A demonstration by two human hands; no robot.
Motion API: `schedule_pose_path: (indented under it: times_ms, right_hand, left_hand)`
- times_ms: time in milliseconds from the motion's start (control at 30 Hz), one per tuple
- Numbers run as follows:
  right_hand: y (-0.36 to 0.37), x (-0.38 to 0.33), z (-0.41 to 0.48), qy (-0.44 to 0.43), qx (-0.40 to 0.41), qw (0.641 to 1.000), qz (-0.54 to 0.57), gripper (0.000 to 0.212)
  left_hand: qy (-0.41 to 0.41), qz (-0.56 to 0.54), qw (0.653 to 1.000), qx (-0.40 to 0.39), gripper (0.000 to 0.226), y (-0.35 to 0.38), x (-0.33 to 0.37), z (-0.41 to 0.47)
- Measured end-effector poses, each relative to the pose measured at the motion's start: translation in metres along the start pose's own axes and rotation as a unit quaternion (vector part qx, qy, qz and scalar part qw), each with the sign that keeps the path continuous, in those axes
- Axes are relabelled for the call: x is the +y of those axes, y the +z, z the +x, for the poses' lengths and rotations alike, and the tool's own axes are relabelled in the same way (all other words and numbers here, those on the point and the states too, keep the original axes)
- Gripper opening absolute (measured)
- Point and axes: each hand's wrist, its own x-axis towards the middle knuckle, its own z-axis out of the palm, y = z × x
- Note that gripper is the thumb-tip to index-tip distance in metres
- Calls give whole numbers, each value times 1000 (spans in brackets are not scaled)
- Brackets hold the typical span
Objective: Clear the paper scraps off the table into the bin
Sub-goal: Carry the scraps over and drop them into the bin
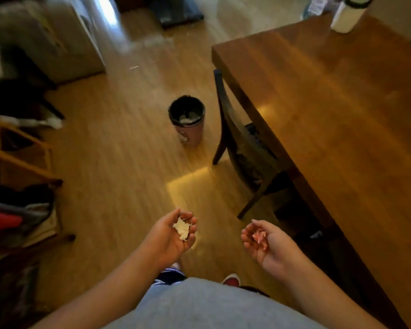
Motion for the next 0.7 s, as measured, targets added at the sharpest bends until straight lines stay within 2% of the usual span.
schedule_pose_path:
  times_ms: [200,300,433,567,700]
  right_hand:
    - [164,15,58,29,-100,987,-126,19]
    - [257,29,80,44,-149,977,-149,22]
    - [360,38,100,61,-174,972,-143,23]
    - [420,35,119,62,-174,973,-135,21]
    - [446,20,143,68,-154,978,-120,17]
  left_hand:
    - [63,-122,985,101,35,-128,74,-32]
    - [83,-160,975,132,35,-186,121,-40]
    - [105,-157,969,160,34,-249,191,-45]
    - [117,-151,968,165,34,-280,258,-39]
    - [136,-139,969,154,37,-282,313,-21]
